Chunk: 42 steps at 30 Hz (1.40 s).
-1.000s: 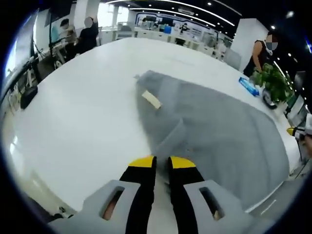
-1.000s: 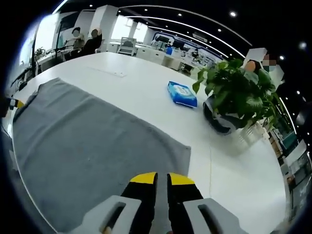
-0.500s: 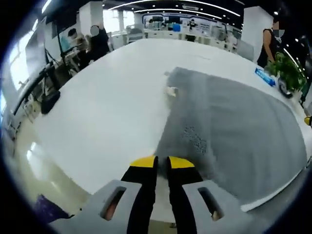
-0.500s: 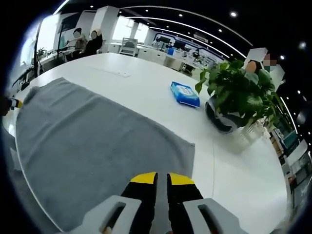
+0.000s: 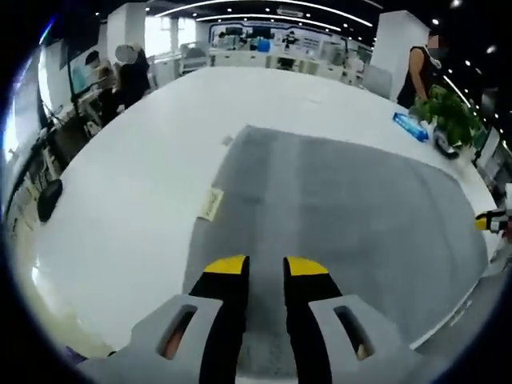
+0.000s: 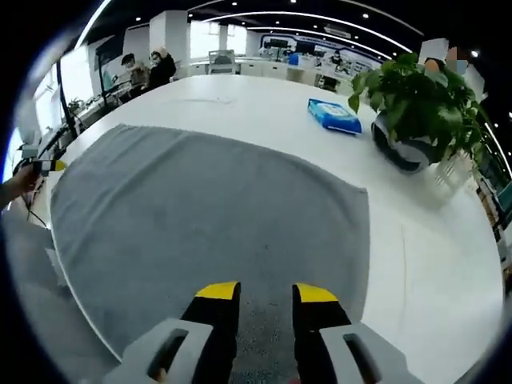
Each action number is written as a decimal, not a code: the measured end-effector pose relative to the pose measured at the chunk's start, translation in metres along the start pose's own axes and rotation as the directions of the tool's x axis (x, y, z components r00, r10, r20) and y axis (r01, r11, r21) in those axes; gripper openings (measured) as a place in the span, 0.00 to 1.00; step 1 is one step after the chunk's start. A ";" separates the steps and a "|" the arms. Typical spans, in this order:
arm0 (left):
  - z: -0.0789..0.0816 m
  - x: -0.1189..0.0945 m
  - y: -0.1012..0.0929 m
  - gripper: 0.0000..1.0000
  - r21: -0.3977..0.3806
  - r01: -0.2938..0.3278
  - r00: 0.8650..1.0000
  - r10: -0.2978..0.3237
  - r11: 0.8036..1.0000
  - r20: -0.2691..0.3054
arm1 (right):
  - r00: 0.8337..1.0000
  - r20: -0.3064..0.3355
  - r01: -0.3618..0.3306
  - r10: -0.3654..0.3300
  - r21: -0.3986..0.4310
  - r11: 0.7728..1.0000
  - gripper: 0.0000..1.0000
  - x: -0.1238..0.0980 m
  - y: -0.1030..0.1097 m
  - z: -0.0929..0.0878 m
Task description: Open the folded towel by lifting each exposed corner and separating the folded layers until the towel lies flat within the target outline without major curled edges
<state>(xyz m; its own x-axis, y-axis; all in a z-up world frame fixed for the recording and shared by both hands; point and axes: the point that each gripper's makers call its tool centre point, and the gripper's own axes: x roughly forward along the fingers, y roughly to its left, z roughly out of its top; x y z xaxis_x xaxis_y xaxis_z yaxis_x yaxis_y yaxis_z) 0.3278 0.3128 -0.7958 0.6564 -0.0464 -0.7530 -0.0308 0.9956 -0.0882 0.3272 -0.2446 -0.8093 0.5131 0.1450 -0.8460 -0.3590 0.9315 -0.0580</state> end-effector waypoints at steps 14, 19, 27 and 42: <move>0.030 0.030 -0.004 0.15 0.113 0.002 1.000 -0.002 0.994 -0.006 | 0.999 0.034 -0.020 0.017 0.069 0.997 0.32 0.017 -0.020 0.027; 0.042 0.043 -0.003 0.15 0.117 -0.003 1.000 0.001 0.993 0.013 | 0.999 0.034 -0.029 0.027 0.055 0.998 0.32 0.029 -0.031 0.047; 0.060 0.060 -0.005 0.15 0.135 0.000 0.999 -0.006 0.991 0.038 | 0.998 0.046 -0.050 0.049 0.021 0.999 0.32 0.046 -0.045 0.077; 0.088 0.082 -0.010 0.15 0.158 0.007 0.997 -0.019 0.987 0.073 | 0.995 0.081 -0.066 0.066 0.000 0.998 0.32 0.074 -0.068 0.121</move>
<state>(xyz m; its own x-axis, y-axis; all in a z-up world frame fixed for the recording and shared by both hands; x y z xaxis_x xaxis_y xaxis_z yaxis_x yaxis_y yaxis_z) 0.4487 0.3061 -0.7992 0.7103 -0.0591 -0.7014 0.0932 0.9956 0.0105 0.4837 -0.2568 -0.8042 0.5503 0.2324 -0.8020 -0.3916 0.9201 -0.0020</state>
